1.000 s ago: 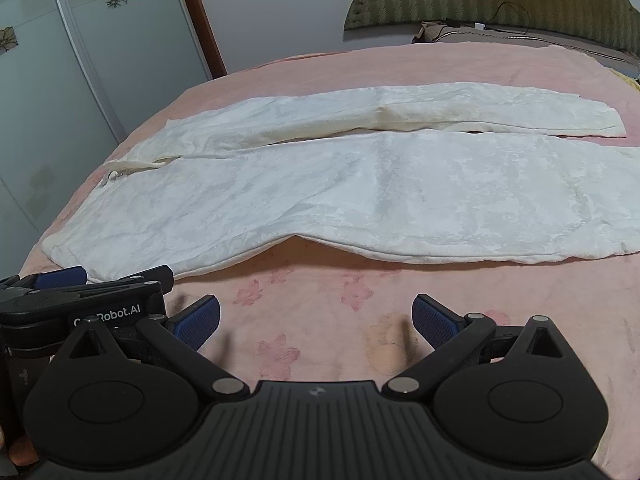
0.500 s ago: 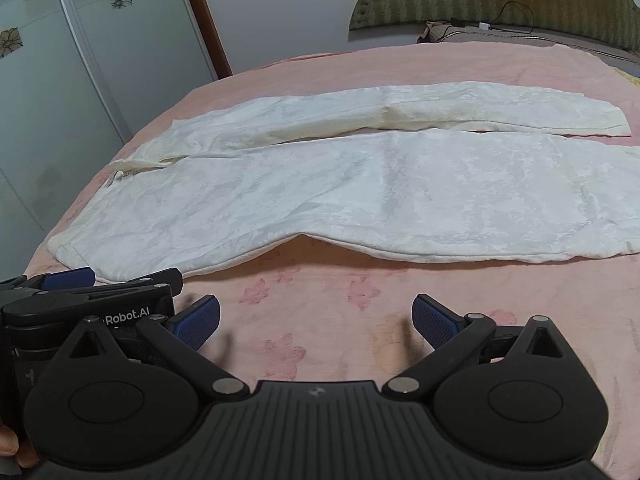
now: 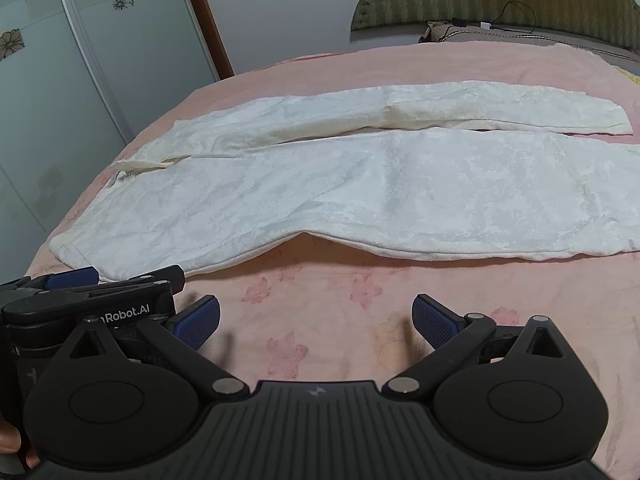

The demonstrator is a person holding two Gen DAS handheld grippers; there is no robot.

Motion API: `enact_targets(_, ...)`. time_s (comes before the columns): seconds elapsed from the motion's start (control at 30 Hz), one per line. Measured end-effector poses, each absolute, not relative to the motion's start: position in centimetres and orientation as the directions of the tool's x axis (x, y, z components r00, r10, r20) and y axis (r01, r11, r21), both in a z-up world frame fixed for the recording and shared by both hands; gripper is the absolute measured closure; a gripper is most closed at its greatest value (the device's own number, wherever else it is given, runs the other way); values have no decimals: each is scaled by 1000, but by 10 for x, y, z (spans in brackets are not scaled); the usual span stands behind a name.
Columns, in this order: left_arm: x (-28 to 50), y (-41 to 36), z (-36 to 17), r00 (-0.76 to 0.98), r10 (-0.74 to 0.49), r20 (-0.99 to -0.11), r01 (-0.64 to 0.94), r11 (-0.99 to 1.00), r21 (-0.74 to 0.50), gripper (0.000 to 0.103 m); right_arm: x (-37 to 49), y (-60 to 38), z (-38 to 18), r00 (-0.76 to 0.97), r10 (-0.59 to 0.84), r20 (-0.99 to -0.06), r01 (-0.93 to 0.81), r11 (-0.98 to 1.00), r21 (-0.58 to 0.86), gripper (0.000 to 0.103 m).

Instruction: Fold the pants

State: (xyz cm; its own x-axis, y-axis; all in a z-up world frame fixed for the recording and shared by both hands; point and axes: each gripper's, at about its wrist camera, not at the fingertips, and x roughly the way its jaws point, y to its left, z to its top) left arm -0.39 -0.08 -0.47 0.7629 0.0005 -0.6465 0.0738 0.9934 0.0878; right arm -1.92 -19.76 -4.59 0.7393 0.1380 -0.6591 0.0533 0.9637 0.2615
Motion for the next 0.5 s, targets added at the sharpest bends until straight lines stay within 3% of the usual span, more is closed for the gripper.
enact_targets(0.5,-4,-1,-7,759,-4,-651,83,992,90,8,-21,-198,-45,745,144,-652,47,963,266,0)
